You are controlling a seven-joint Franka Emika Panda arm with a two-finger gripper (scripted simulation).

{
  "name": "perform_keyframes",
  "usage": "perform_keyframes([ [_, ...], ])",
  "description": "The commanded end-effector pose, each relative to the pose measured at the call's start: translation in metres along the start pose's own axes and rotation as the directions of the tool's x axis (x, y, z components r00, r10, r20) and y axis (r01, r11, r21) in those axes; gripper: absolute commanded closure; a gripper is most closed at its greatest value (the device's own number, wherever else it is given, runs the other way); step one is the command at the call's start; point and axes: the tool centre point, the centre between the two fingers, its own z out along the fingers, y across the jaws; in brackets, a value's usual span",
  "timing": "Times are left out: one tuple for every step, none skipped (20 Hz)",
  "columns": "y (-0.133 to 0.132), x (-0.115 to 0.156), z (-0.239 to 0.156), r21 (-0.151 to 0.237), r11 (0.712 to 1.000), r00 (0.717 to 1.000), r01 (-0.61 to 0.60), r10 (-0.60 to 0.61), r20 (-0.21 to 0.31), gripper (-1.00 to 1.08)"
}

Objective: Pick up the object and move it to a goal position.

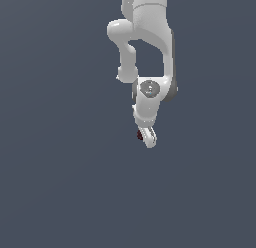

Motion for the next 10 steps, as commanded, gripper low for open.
perform_keyframes([
  [0.007,-0.019,-0.010,0.001,1.000,1.000,0.001,-0.001,0.000,1.08],
  [0.010,-0.026,-0.013,0.001,1.000,1.000,0.001,-0.001,0.000,1.08],
  [0.012,-0.032,-0.016,0.001,1.000,1.000,0.001,-0.001,0.000,1.08],
  [0.015,-0.038,-0.019,0.001,1.000,1.000,0.001,-0.001,0.000,1.08],
  [0.017,-0.044,-0.022,0.001,1.000,1.000,0.001,-0.001,0.000,1.08],
  [0.019,-0.049,-0.025,0.001,1.000,1.000,0.001,-0.001,0.000,1.08],
  [0.020,-0.053,-0.027,0.001,1.000,1.000,0.001,-0.001,0.000,1.08],
  [0.022,-0.057,-0.029,0.001,1.000,1.000,0.001,-0.001,0.000,1.08],
  [0.023,-0.061,-0.031,0.001,1.000,1.000,0.001,-0.001,0.000,1.08],
  [0.024,-0.063,-0.032,0.001,1.000,1.000,0.001,-0.001,0.000,1.08],
])
